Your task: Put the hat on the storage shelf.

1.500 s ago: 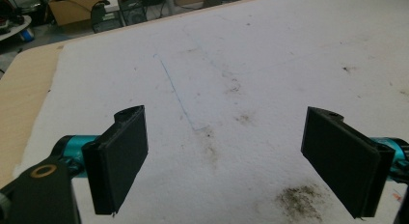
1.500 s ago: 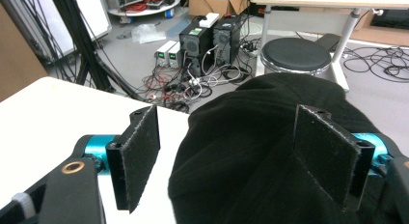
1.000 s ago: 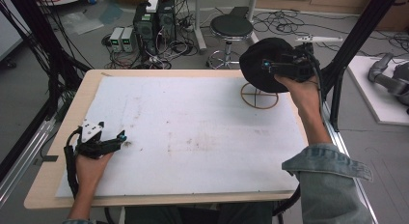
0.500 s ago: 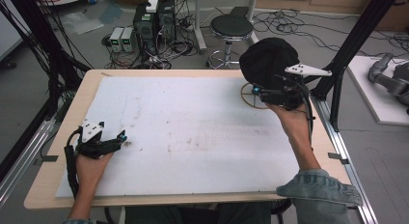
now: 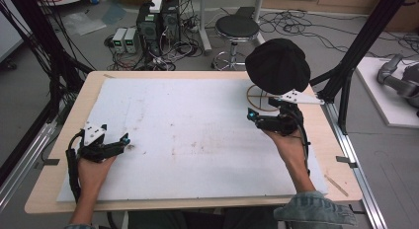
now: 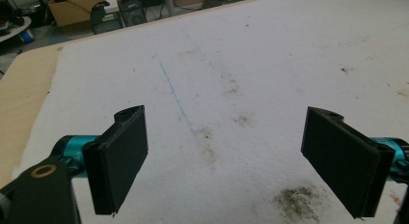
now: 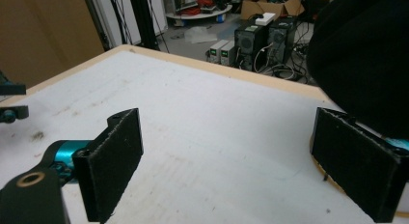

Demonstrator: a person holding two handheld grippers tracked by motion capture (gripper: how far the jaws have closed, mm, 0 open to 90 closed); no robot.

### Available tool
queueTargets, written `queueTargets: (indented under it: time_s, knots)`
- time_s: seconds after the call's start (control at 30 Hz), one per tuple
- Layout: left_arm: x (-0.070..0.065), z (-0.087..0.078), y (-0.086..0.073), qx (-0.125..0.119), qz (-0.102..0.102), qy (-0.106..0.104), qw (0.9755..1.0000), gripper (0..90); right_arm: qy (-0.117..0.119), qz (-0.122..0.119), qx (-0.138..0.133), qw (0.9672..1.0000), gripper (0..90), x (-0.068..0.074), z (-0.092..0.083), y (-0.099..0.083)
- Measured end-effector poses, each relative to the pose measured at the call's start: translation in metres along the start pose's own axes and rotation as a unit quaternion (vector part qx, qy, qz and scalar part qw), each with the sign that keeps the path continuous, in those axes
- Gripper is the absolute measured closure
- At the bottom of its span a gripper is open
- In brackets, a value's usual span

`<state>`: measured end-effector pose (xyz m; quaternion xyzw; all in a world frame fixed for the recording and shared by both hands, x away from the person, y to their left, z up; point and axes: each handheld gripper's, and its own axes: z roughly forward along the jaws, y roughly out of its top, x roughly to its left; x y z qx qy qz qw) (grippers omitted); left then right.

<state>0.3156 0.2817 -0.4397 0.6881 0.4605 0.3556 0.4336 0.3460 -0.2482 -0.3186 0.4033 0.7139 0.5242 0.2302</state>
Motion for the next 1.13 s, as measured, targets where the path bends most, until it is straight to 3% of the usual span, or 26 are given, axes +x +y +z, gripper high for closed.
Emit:
queueTargets:
  time_s: [0.37,0.57,1.13]
  knots:
    - [0.000,-0.001,0.000,0.000,0.002,0.001,1.0000,16.9,0.020,-0.003,-0.011,0.9997,11.2,0.009,0.003,-0.030]
    - [0.000,-0.001,0.000,0.000,0.001,0.000,1.0000,16.9,0.013,-0.003,-0.009,0.9999,11.2,0.006,0.005,-0.046]
    - [0.001,-0.001,-0.001,0.001,0.001,0.003,1.0000,16.9,0.011,0.002,-0.007,0.9999,11.2,0.005,0.005,-0.053]
